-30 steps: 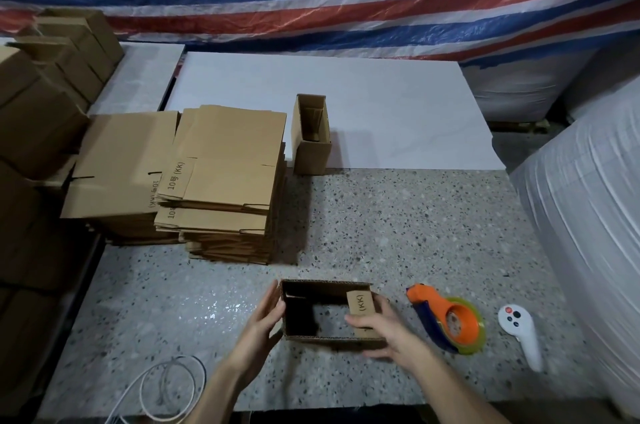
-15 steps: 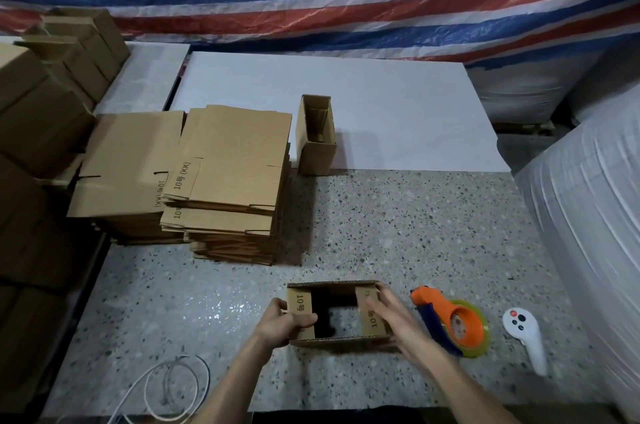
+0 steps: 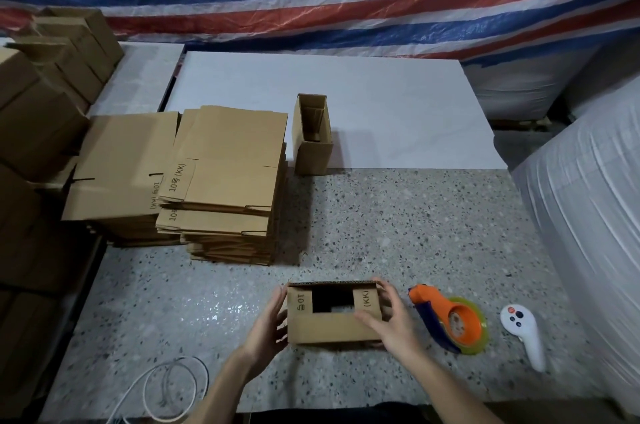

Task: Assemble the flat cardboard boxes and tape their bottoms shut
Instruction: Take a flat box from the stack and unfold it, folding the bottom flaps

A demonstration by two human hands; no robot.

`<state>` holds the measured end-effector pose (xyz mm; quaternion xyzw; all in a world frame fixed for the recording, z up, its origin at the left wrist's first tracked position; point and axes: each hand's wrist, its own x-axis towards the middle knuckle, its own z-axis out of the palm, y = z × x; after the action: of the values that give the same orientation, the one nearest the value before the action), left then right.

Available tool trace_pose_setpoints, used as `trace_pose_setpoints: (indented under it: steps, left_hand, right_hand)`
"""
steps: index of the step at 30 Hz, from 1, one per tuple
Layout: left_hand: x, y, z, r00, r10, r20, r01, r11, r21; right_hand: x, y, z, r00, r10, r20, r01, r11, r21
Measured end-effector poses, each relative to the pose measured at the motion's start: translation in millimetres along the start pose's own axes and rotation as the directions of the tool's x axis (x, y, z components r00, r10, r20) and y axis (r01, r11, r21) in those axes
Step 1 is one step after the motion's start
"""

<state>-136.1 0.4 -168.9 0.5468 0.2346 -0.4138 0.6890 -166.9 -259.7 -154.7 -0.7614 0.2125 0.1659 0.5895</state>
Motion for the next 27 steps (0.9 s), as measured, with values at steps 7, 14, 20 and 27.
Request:
trace_pose_setpoints:
  steps: [7, 14, 20, 27]
  left_hand:
    - [-0.6, -16.2, 6.9, 0.989, 0.126, -0.082, -0.119, 0.989, 0.091]
    - [6.1, 45.6, 27.7, 0.967, -0.015, -0.253, 0.072, 0.973, 0.219]
    - [1.4, 25.7, 16.9, 0.952, 0.135, -0.275, -0.058, 0.961, 0.272]
    - [5.7, 9.0, 22.1, 0.847, 0.404, -0.346, -0.233, 0.867, 0.440]
  right_hand:
    - [-0.9, 0.5, 4.7, 1.000, 0.005, -0.012, -0.005, 1.000, -0.006]
    - [-2.1, 2.9, 7.7, 0.999, 0.041, 0.007, -0.041, 0.992, 0.119]
    - [0.5, 4.6, 7.9, 0.999, 0.045, 0.028, -0.049, 0.988, 0.147]
    - [5.7, -6.0, 4.2, 0.992, 0.115, 0.052, -0.122, 0.976, 0.179]
